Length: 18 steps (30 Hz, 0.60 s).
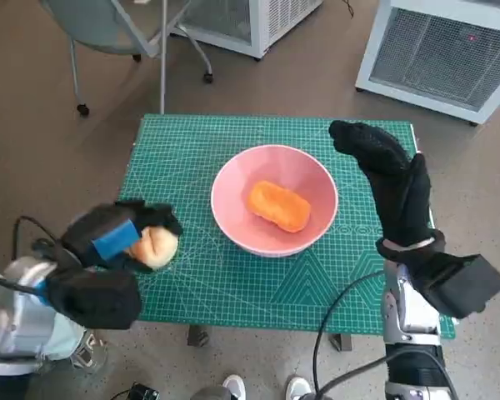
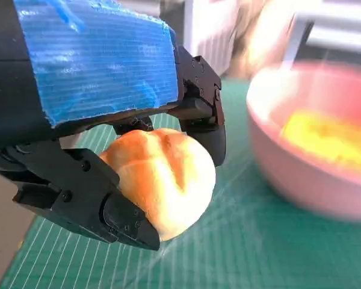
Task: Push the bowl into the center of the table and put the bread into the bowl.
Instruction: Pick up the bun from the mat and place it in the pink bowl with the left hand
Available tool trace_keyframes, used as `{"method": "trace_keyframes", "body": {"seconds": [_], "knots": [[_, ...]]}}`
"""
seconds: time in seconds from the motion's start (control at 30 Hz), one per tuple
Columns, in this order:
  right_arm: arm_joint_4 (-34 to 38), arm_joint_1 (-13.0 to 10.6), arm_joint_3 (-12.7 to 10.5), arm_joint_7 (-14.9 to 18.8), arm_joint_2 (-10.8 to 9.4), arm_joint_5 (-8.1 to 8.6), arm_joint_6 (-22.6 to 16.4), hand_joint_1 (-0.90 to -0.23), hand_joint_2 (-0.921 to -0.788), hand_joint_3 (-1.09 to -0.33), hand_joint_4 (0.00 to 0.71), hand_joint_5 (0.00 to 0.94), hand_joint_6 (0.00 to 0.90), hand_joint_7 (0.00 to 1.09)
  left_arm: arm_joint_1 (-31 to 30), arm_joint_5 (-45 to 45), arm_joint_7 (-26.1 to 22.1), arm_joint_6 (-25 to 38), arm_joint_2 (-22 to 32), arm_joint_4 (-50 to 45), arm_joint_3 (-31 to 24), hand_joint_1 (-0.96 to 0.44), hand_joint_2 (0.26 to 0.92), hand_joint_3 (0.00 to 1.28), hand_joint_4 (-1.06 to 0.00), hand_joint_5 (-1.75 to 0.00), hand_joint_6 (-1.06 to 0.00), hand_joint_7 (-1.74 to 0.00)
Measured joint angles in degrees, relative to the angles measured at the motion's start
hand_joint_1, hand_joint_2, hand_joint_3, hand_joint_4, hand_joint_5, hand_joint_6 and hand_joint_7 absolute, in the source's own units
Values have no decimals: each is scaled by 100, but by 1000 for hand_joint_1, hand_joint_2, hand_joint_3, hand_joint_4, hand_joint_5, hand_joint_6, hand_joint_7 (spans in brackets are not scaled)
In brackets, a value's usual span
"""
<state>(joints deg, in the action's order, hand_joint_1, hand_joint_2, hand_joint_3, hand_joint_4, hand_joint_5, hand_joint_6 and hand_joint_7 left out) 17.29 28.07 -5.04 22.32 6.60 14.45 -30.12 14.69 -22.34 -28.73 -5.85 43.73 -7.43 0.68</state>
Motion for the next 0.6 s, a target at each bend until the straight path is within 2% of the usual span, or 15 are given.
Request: {"method": "trace_keyframes", "body": {"seconds": [0.17,0.37,0.6], "knots": [[27,0,3,1,-12,5,3,-696,-921,-769,212,2,-1,504,392,95,123,43,-149,-252,-134,0,920,144,-643,-1212,-502,-1301],[37,1,6,2,-20,7,3,-689,-921,-770,213,2,-1,504,974,57,368,152,-466,-525,-96,0,920,119,-663,-1264,-552,-1178],[47,1,-2,4,-18,13,2,-680,-921,-775,214,3,-1,505,1598,-155,798,114,-1138,-511,341,0,919,84,-677,-1314,-639,-1018]]}}
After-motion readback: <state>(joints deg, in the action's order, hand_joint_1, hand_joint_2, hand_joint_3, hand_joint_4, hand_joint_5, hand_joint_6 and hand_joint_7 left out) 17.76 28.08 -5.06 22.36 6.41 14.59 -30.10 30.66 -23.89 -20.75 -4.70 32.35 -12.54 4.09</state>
